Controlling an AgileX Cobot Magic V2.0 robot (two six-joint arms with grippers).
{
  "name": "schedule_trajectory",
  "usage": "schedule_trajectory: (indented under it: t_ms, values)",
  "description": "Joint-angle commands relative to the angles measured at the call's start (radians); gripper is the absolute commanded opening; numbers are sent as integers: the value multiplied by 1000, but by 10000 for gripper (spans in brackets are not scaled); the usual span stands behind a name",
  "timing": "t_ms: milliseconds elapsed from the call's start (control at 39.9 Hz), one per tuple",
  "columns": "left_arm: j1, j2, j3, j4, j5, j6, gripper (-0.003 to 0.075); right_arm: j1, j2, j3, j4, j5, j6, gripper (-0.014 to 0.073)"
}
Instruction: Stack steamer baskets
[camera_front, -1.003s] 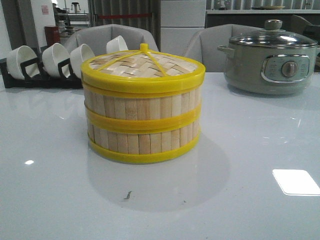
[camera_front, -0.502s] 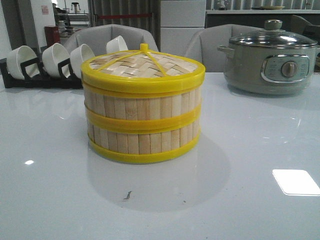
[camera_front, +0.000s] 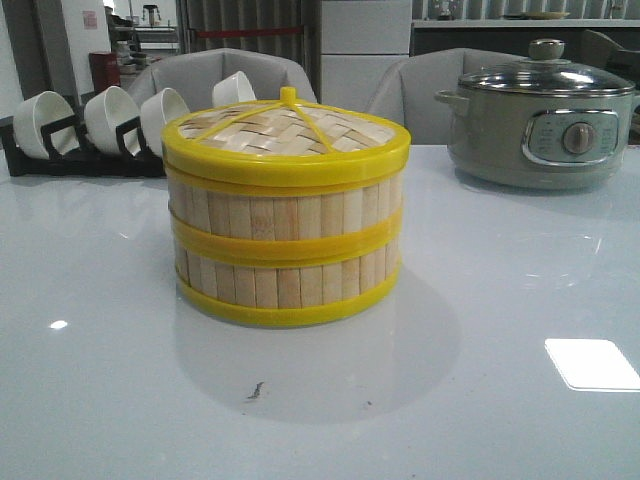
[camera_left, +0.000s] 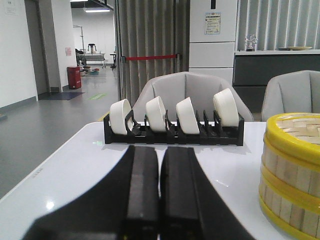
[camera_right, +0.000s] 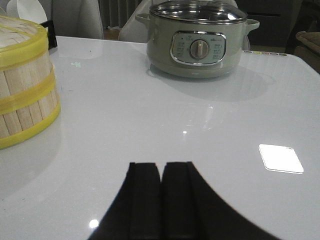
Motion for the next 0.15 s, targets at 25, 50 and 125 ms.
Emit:
schedule_trajectory:
  t_ms: [25, 50, 125]
  values:
    - [0, -14, 0, -9, -91, 1, 89, -2, -21, -15, -15, -94, -10, 54]
    - [0, -14, 0, -9, -91, 1, 89, -2, -21, -15, -15, -94, -10, 54]
    - [0, -14, 0, -9, -91, 1, 89, -2, -21, -15, -15, -94, -10, 54]
